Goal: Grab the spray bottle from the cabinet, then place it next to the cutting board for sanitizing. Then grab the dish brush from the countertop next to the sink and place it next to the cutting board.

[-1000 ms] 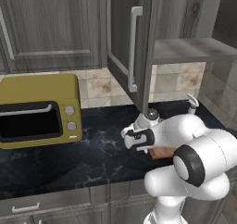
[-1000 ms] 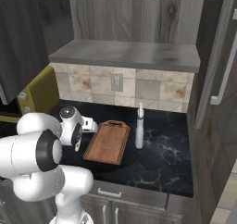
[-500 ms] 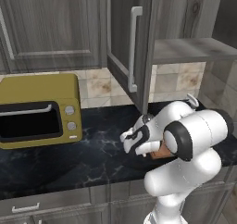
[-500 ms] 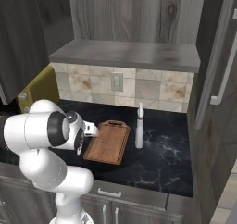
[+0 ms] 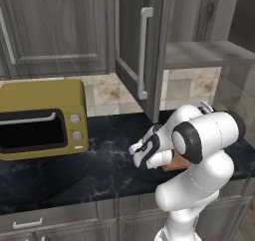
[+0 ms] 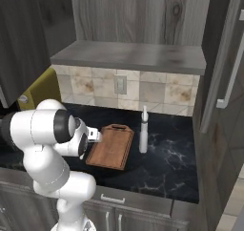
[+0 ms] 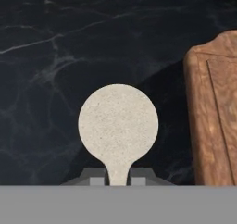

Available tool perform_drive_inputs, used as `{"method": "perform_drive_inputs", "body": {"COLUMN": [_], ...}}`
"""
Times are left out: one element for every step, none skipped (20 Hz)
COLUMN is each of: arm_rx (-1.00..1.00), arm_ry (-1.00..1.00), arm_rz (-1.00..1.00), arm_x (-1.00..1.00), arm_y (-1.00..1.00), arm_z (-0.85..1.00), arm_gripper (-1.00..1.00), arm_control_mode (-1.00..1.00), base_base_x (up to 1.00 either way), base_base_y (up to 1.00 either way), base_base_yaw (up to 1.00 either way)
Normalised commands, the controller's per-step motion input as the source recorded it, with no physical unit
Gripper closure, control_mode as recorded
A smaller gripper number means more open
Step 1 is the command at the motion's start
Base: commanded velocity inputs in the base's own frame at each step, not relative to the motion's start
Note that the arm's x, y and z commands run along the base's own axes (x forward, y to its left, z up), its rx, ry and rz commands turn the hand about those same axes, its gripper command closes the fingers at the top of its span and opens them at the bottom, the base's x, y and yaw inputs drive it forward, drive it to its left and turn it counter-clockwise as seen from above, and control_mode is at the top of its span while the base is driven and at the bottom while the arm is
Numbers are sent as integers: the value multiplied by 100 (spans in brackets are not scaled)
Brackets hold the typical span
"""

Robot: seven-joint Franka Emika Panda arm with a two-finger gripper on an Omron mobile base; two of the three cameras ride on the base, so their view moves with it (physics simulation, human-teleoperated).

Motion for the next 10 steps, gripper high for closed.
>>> {"method": "perform_drive_inputs", "body": {"arm_rx": [0, 0, 0, 0, 0, 0, 0, 0, 0, 0], "arm_ry": [0, 0, 0, 0, 0, 0, 0, 0, 0, 0], "arm_rz": [0, 0, 0, 0, 0, 0, 0, 0, 0, 0], "arm_x": [3, 3, 8, 0, 0, 0, 0, 0, -6, 0], "arm_y": [1, 6, 7, 1, 0, 0, 6, 0, 3, 0], "arm_z": [-25, -27, -20, 0, 0, 0, 0, 9, 19, 24], "arm_gripper": [100, 100, -100, -100, -100, -100, -100, -100, -100, -100], "arm_control_mode": [-100, -100, -100, -100, -100, -100, -100, -100, -100, -100], "base_base_x": [0, 0, 0, 0, 0, 0, 0, 0, 0, 0], "base_base_y": [0, 0, 0, 0, 0, 0, 0, 0, 0, 0], "base_base_yaw": [0, 0, 0, 0, 0, 0, 0, 0, 0, 0]}}
